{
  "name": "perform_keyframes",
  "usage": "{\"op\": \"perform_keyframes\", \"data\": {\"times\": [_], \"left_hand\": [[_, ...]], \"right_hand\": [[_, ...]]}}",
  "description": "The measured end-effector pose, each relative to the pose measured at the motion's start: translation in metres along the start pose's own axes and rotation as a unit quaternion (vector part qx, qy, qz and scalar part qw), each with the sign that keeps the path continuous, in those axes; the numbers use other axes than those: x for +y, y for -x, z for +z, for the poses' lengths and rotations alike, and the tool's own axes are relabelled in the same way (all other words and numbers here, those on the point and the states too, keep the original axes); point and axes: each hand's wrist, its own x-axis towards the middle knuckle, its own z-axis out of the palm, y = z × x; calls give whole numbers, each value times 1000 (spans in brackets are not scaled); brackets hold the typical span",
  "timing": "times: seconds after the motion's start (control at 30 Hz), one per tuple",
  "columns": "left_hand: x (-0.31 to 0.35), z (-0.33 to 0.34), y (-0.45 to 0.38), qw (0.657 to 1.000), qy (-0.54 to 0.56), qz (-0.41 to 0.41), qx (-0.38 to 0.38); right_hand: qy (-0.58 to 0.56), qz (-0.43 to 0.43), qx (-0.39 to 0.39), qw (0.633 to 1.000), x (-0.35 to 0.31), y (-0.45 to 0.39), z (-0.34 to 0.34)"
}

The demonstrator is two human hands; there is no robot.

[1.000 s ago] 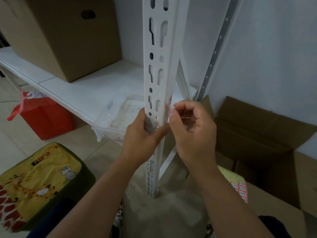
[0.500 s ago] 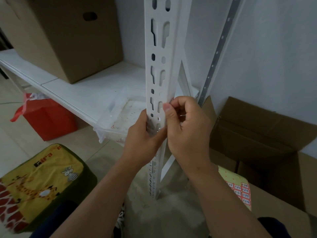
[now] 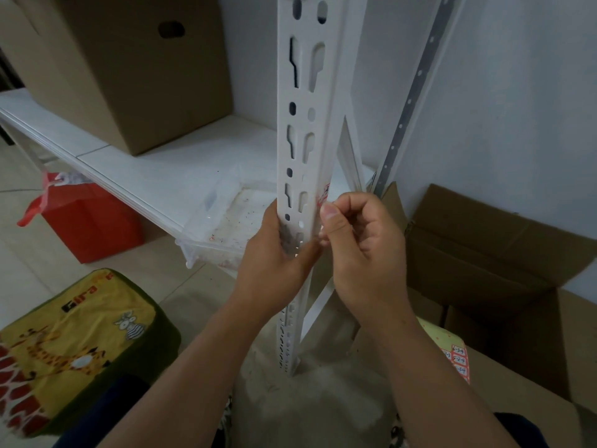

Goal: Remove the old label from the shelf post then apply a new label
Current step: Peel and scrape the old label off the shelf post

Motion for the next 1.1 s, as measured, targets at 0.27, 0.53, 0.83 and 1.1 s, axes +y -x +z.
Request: {"op": "perform_keyframes", "data": {"times": [0.27,0.53,0.83,1.1], "left_hand": [[14,4,10,966,-53,156,197],[30,6,-2,943,-76,208,248],[35,6,-5,917,-192,249,244],[38,1,-5,940,-167,188,230]], "right_hand": [[-119,104,-21,987,-5,-1,-16],[-147,125,32,981,-1,-3,-19],[-120,129,50,983,2,-3,-25],[-116,127,51,984,4,-3,-26]]}}
